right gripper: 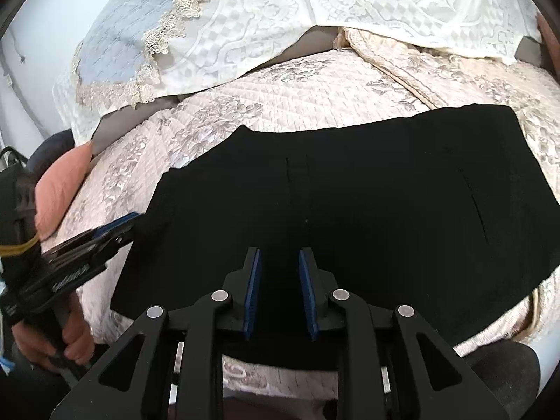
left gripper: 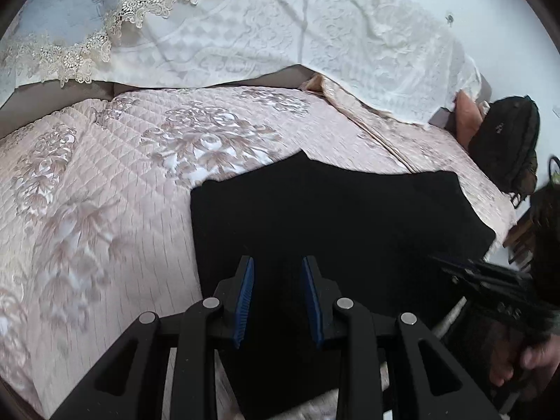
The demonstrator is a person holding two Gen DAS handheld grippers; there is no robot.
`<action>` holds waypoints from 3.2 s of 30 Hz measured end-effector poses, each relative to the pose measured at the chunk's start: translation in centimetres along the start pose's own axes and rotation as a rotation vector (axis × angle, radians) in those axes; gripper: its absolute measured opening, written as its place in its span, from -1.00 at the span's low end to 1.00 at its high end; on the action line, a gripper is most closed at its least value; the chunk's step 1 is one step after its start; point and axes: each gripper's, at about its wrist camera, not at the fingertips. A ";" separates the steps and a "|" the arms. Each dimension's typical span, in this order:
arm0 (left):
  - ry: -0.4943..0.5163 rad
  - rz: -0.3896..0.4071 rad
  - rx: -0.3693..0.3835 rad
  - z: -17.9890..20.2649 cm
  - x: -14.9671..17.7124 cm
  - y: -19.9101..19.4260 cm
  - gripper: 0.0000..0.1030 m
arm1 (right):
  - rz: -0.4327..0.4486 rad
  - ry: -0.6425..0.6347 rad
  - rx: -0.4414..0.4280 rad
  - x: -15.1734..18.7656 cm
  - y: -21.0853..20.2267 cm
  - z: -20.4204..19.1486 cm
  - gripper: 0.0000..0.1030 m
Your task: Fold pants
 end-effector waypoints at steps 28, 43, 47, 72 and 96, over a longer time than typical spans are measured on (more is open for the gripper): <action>0.046 -0.093 0.008 2.9 1.4 1.6 -0.40 | 0.152 0.496 0.140 1.4 -5.5 17.6 0.09; 0.056 -0.121 0.000 3.8 0.6 3.0 -0.40 | -0.015 0.634 0.001 0.5 -0.6 21.3 0.18; 0.044 -0.126 0.000 3.5 0.7 3.1 -0.40 | 0.014 0.653 0.001 0.3 -1.4 21.1 0.18; -0.015 -0.084 -0.002 1.8 0.8 1.6 -0.40 | 0.099 0.674 -0.049 -2.4 -2.4 18.9 -0.59; -0.179 0.054 -0.038 -5.3 2.7 -4.5 -0.40 | 0.153 0.184 -0.249 -9.5 -7.7 0.2 -0.60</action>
Point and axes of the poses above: each gripper's, at about its wrist camera, not at the fingertips, and y roughly the way its jaws point, z to its right, x to its underside, and after that the axes turned 14 degrees about x, right-handed
